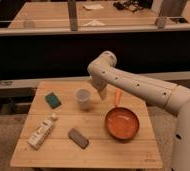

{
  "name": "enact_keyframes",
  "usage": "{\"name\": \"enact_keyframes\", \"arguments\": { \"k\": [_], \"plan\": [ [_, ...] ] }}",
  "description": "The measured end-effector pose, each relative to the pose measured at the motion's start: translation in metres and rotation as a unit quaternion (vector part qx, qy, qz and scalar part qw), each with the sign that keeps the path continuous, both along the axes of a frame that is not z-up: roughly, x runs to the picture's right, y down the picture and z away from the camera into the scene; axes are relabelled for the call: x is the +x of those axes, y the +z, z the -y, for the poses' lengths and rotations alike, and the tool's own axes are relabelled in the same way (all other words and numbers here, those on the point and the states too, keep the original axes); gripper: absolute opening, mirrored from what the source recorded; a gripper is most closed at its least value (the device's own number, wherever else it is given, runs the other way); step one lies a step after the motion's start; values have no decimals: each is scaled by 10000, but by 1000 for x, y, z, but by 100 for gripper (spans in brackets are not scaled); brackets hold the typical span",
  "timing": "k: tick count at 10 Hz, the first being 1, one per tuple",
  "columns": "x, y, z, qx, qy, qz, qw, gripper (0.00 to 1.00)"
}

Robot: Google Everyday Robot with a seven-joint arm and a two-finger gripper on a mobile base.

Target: Pick up the ceramic cup

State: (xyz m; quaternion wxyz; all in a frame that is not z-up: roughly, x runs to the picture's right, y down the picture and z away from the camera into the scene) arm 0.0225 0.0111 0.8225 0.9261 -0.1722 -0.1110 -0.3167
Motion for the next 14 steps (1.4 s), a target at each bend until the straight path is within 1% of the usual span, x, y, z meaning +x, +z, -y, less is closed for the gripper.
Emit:
{"name": "enact_keyframes", "arguments": {
  "k": [2,4,6,9,10,11,14],
  "plan": [
    [-18,9,-8,-47,-122,124,9998,80],
    [-15,16,-14,-74,-200,196,9996,80],
    [-21,25,-20,-113,-263,269,9992,80],
    [-23,32,-23,-142,-302,321,9989,80],
    [-24,33,-24,-145,-326,350,9988,77],
    [-24,35,-25,-150,-335,368,9986,71],
    [-28,42,-28,-169,-367,410,9983,70]
  ]
}}
